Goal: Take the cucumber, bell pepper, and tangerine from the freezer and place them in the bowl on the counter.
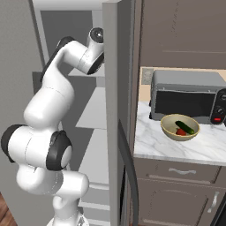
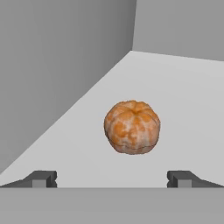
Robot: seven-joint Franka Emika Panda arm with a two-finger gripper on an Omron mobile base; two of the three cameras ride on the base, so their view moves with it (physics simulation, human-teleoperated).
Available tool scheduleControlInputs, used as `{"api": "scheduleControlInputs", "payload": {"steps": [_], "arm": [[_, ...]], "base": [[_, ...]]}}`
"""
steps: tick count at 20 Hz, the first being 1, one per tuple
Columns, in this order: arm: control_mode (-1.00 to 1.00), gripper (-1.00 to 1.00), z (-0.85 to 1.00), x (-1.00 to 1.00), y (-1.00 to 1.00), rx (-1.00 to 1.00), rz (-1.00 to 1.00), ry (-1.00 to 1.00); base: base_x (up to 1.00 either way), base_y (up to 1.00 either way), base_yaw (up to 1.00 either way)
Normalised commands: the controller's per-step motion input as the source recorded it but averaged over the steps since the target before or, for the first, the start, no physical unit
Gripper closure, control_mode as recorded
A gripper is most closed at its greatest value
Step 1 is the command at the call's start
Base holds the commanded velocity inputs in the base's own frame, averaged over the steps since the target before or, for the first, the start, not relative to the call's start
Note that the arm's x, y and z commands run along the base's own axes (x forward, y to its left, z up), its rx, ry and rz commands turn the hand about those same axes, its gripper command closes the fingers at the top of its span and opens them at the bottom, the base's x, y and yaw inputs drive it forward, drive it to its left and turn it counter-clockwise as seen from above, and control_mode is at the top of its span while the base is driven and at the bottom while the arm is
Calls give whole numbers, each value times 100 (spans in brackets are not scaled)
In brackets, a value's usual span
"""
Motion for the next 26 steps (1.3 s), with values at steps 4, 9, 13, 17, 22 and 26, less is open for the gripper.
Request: {"api": "scheduleControlInputs", "payload": {"steps": [4, 9, 13, 17, 22, 26], "arm": [[-100, -100, -10, 31, 0, 0, 1, 0], [-100, -100, -9, 32, 0, 0, 0, 0], [-100, -100, -5, 32, 0, 0, 0, 0], [-100, -100, -3, 32, 0, 0, 0, 0], [-100, -100, -5, 23, 0, 0, 0, 0], [-100, -100, -12, 16, 0, 0, 0, 0]], "base": [[0, 0, 0], [0, 0, 0], [0, 0, 0], [0, 0, 0], [0, 0, 0], [0, 0, 0]]}}
